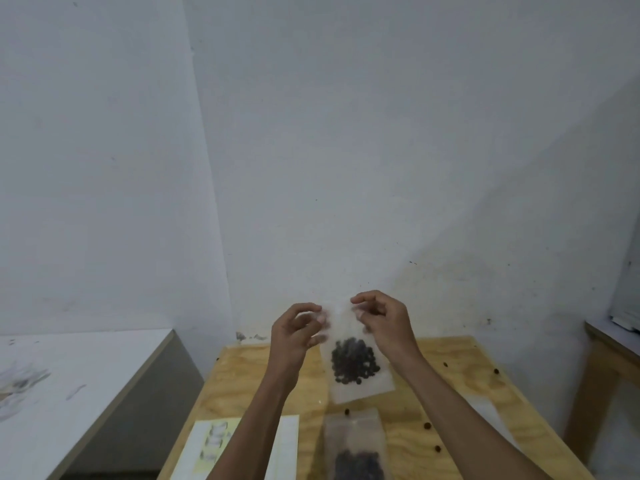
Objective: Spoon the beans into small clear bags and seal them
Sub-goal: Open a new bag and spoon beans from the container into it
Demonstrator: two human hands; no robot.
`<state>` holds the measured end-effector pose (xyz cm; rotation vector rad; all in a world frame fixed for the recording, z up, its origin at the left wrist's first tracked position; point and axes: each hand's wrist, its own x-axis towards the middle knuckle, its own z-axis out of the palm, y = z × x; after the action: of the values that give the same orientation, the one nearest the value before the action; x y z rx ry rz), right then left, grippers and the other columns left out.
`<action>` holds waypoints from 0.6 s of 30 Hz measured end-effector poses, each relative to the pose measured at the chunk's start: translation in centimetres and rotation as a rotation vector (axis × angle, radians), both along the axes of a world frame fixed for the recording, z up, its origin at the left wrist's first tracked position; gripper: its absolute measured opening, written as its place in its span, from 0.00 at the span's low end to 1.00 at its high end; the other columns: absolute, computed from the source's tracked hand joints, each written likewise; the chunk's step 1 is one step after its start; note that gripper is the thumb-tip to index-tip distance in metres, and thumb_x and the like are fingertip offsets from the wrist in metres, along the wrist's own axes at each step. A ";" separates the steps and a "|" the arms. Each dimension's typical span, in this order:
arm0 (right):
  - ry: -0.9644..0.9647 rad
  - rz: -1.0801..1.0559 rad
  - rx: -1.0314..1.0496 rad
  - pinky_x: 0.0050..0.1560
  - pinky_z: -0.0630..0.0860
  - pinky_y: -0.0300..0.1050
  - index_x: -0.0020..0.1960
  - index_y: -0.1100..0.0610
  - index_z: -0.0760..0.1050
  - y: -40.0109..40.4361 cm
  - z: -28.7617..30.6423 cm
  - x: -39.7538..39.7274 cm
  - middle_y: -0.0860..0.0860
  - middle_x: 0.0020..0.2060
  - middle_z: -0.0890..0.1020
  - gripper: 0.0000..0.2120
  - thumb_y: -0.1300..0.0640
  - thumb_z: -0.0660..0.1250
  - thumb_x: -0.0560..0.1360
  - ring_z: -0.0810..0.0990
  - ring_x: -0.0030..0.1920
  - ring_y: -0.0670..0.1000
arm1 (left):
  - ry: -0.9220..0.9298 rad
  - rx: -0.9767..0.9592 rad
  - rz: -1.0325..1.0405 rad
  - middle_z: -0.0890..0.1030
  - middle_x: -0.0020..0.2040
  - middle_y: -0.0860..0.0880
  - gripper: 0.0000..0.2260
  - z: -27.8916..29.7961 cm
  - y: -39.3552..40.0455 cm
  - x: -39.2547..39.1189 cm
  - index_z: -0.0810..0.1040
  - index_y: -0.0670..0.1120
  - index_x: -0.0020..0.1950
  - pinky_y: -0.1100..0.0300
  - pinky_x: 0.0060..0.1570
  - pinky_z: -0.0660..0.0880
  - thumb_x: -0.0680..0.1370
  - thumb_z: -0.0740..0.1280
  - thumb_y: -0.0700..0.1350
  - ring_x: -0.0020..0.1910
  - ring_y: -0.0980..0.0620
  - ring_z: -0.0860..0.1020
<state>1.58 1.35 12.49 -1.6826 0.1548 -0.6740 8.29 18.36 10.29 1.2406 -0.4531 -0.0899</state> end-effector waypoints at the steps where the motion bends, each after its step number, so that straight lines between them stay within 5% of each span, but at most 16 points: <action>1: 0.010 0.018 -0.012 0.40 0.80 0.39 0.45 0.51 0.85 0.1 0.2 -0.1 0.51 0.43 0.86 0.15 0.70 0.68 0.77 0.83 0.44 0.46 | -0.023 0.021 0.004 0.85 0.48 0.41 0.04 0.0 -0.2 0.0 0.82 0.38 0.52 0.51 0.46 0.82 0.78 0.71 0.33 0.48 0.42 0.83; 6: 0.027 0.086 -0.068 0.42 0.80 0.37 0.44 0.51 0.87 0.5 0.5 -0.4 0.49 0.40 0.87 0.07 0.62 0.76 0.74 0.85 0.43 0.46 | -0.124 0.109 0.091 0.86 0.46 0.43 0.08 0.4 -1.0 -0.3 0.85 0.39 0.48 0.58 0.44 0.79 0.78 0.68 0.30 0.45 0.49 0.82; 13: 0.010 0.088 -0.092 0.42 0.80 0.37 0.43 0.54 0.88 0.7 0.6 -0.6 0.47 0.39 0.88 0.06 0.64 0.77 0.72 0.85 0.42 0.44 | -0.109 0.075 0.048 0.84 0.44 0.39 0.03 0.0 -1.2 -0.5 0.84 0.41 0.47 0.47 0.46 0.81 0.75 0.75 0.35 0.44 0.43 0.82; 18: 0.017 0.088 -0.063 0.41 0.79 0.33 0.43 0.55 0.88 0.8 0.5 -0.6 0.47 0.38 0.88 0.05 0.65 0.77 0.72 0.86 0.41 0.43 | -0.116 0.083 0.086 0.85 0.41 0.41 0.05 0.3 -1.3 -1.0 0.84 0.42 0.42 0.50 0.45 0.81 0.73 0.77 0.34 0.41 0.46 0.82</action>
<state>0.96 2.15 12.99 -1.7453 0.0722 -0.6044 7.33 17.09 10.57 1.3502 -0.4997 0.0371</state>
